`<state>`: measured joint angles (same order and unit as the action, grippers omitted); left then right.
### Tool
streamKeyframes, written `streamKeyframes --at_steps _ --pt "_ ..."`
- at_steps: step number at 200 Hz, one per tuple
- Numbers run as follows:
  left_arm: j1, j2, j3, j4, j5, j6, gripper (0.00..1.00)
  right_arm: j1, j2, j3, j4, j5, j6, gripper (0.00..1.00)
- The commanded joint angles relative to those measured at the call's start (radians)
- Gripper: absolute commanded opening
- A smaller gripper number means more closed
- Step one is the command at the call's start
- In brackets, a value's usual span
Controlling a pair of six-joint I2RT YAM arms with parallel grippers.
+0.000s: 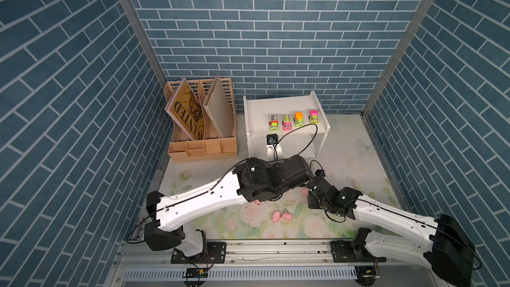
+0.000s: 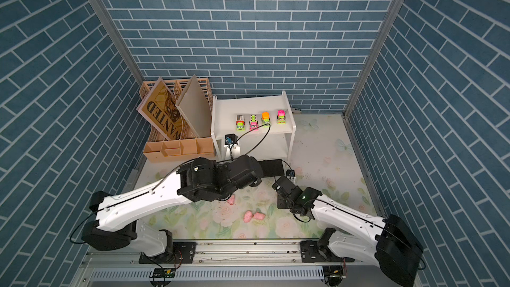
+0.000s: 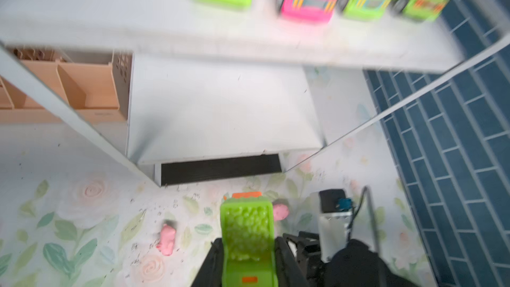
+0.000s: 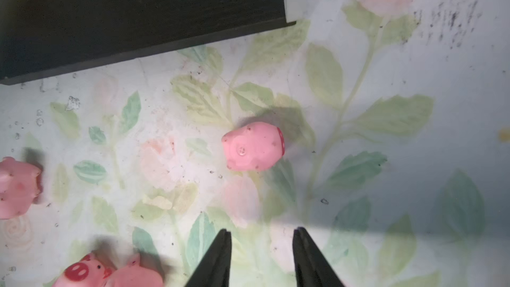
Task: Organize plastic toys on shelves
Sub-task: Place the plastic toy on the shelf.
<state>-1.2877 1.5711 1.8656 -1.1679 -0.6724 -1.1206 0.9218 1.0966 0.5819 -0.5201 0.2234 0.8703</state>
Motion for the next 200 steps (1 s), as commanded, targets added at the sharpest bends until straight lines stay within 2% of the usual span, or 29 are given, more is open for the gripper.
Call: streamKeyframes --at_steps 1,35,58,120,168,200 --pt "0.021 0.085 0.192 -0.154 -0.119 0.106 0.21 -0.002 0.018 0.029 -0.014 0.005 -0.019 0.4" --pt "0.098 0.149 0.394 -0.154 -0.134 0.205 0.21 -0.003 0.02 0.025 -0.015 0.006 -0.021 0.4" --pt "0.153 0.161 0.456 -0.139 -0.138 0.25 0.21 -0.003 0.02 0.016 -0.012 0.002 -0.021 0.41" --pt "0.31 0.153 0.415 -0.102 -0.103 0.322 0.23 -0.003 0.032 0.007 -0.003 -0.011 -0.024 0.4" --pt "0.335 0.164 0.369 -0.096 -0.033 0.337 0.26 -0.002 0.052 0.009 0.012 -0.018 -0.024 0.4" --pt "0.344 0.152 0.323 -0.101 -0.029 0.33 0.29 -0.003 0.065 0.01 0.02 -0.02 -0.025 0.4"
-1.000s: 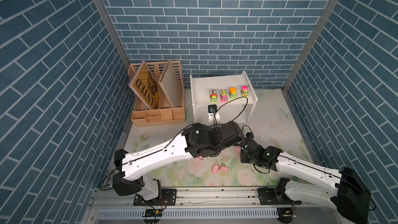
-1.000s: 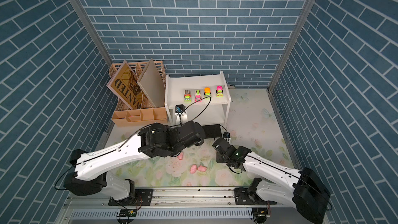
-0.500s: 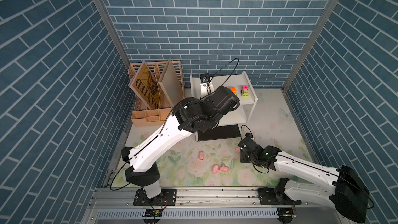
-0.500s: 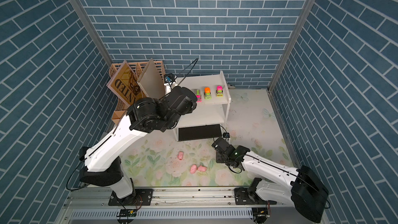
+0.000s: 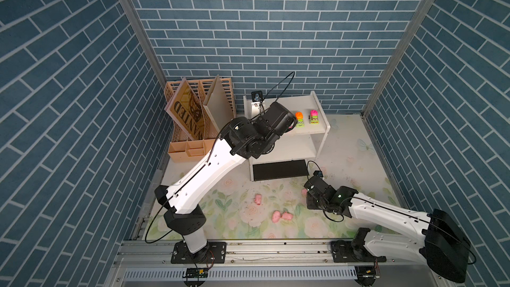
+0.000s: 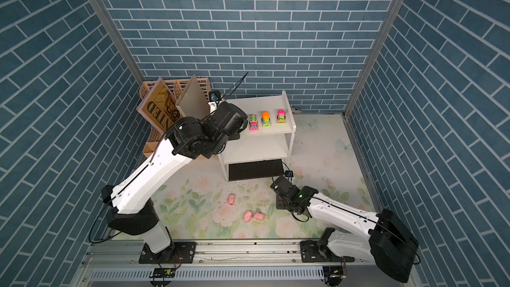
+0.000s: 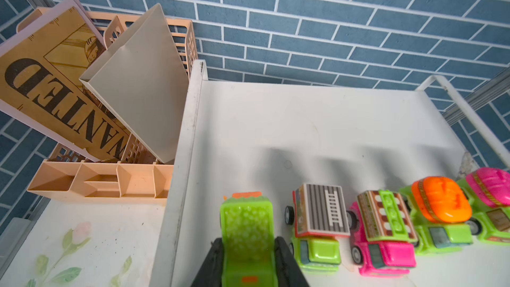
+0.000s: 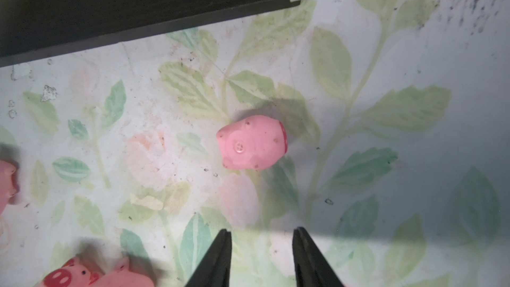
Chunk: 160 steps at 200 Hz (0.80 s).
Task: Organize plastic toys on shelves
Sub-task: Place the plastic toy on the shelf.
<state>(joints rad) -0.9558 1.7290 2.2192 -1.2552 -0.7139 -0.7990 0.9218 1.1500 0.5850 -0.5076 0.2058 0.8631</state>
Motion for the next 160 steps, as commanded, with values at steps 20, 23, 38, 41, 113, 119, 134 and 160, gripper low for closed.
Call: streamKeyframes --at_steps 20,23,38,41,113,119,134,160 --pt "0.015 -0.01 -0.041 -0.016 0.016 0.007 0.3 -0.003 0.014 0.005 0.013 -0.007 -0.018 0.4" --pt "0.015 -0.01 -0.042 -0.017 0.015 0.007 0.31 -0.002 0.014 0.004 0.013 -0.007 -0.018 0.4" --pt "0.015 -0.008 -0.045 -0.022 0.015 0.007 0.35 -0.003 0.013 0.003 0.014 -0.006 -0.018 0.4" --pt "0.016 -0.009 -0.045 -0.024 0.015 0.007 0.36 -0.003 0.013 0.002 0.014 -0.006 -0.018 0.4" --pt "0.017 -0.011 -0.041 -0.009 0.022 0.016 0.5 -0.002 0.016 0.007 0.017 -0.008 -0.02 0.4" --pt "0.017 -0.012 -0.038 -0.009 0.022 0.017 0.5 -0.003 0.016 0.007 0.015 -0.007 -0.02 0.4" --pt "0.017 -0.014 -0.022 -0.007 0.012 0.026 0.5 -0.002 0.019 0.013 0.014 -0.007 -0.021 0.4" --pt "0.017 -0.038 0.004 0.027 -0.018 0.061 0.5 -0.003 0.022 0.034 0.006 -0.003 -0.026 0.4"
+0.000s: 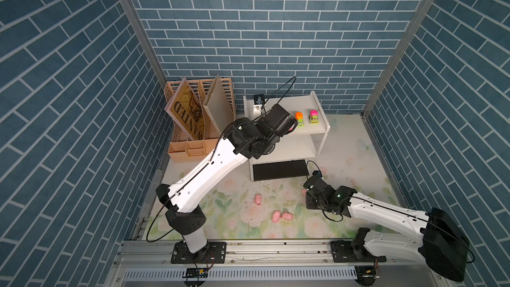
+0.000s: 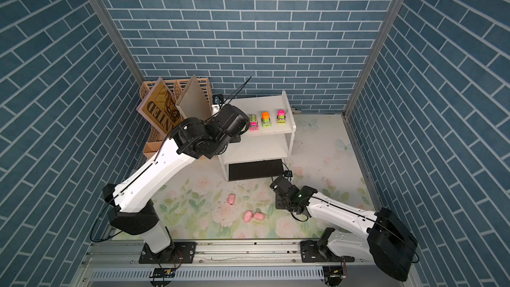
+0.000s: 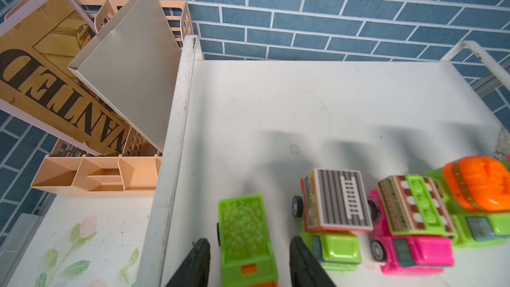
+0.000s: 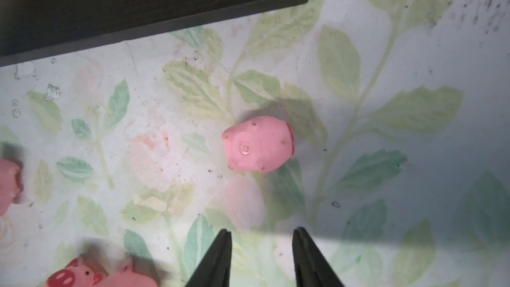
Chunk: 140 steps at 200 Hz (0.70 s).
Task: Organize plastic toys on shelves
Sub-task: Place the plastic toy on the shelf.
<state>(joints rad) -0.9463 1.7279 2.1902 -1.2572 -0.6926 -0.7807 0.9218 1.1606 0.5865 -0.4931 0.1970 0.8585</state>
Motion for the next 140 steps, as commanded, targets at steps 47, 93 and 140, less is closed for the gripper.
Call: streamKeyframes --at_steps 47,93,140 --pt "0.037 -0.037 0.03 0.058 -0.001 0.074 0.48 -0.003 0.017 0.064 -0.028 0.015 -0.03 0.4" --pt "0.052 -0.031 -0.03 0.076 0.031 0.073 0.48 -0.003 0.01 0.057 -0.03 0.015 -0.027 0.4" --pt "0.075 -0.032 -0.083 0.103 0.053 0.073 0.42 -0.003 0.007 0.05 -0.03 0.014 -0.026 0.4"
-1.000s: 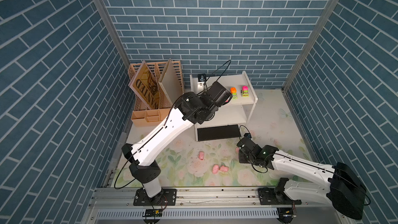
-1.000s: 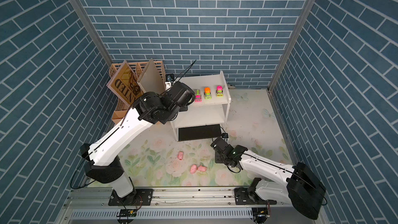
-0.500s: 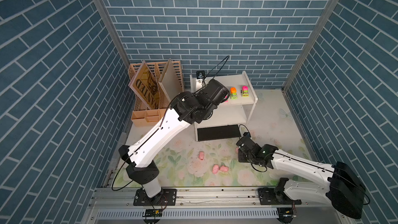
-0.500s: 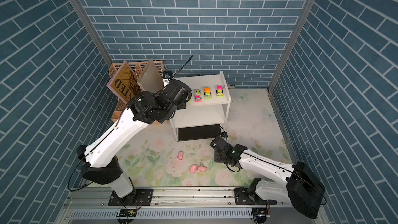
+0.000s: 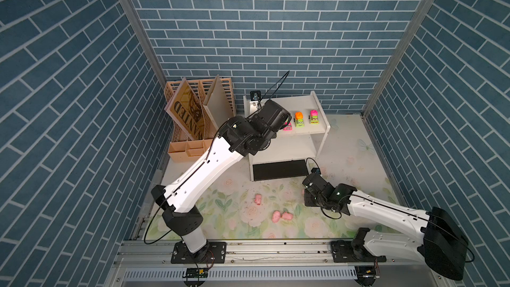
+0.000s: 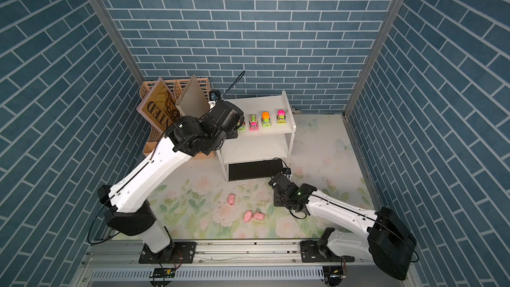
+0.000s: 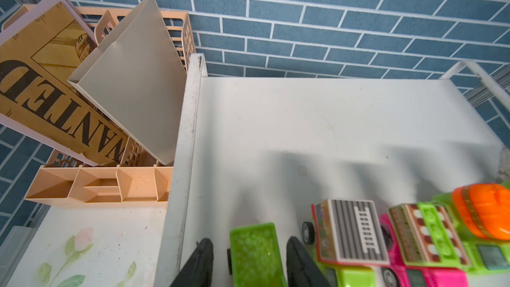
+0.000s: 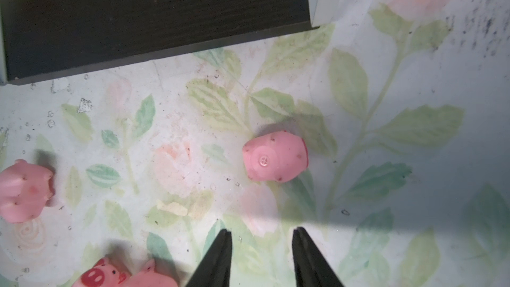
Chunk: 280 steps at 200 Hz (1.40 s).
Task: Organize plastic toys on shelves
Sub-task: Place the plastic toy on the shelf.
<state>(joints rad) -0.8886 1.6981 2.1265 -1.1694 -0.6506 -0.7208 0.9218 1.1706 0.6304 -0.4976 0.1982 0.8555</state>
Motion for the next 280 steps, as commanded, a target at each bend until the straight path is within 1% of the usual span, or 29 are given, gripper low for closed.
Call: streamKeyframes --at_steps 1,14,36,79,105,140,174,215,237,280 --pt "0.017 -0.003 -0.019 0.015 0.011 0.013 0.41 -0.003 -0.003 0.006 -0.025 0.013 -0.023 0.4" --pt "0.02 -0.005 -0.02 0.02 0.01 0.013 0.35 -0.002 -0.003 0.007 -0.027 0.012 -0.024 0.4" --pt "0.023 -0.011 -0.018 0.031 0.004 0.016 0.3 -0.003 -0.002 0.006 -0.025 0.013 -0.024 0.4" --pt "0.028 -0.01 -0.008 0.069 -0.003 0.039 0.3 -0.003 0.007 0.006 -0.021 0.012 -0.027 0.4" --pt "0.033 0.036 0.052 0.035 -0.006 0.046 0.29 -0.003 0.009 0.005 -0.019 0.011 -0.026 0.4" --pt "0.034 0.052 0.061 0.02 -0.005 0.041 0.32 -0.003 0.01 0.001 -0.023 0.009 -0.026 0.4" --pt "0.034 0.047 0.054 -0.014 -0.001 0.02 0.33 -0.002 0.007 0.003 -0.022 0.011 -0.026 0.4" --pt "0.034 0.014 0.012 0.005 -0.005 0.007 0.42 -0.003 0.008 0.005 -0.022 0.011 -0.026 0.4" --pt "0.033 0.015 0.039 0.008 0.002 0.016 0.44 -0.002 0.0 0.007 -0.024 0.015 -0.024 0.4" --pt "0.033 0.006 0.138 0.023 0.033 0.054 0.46 -0.003 -0.003 0.047 -0.048 0.035 -0.04 0.4"
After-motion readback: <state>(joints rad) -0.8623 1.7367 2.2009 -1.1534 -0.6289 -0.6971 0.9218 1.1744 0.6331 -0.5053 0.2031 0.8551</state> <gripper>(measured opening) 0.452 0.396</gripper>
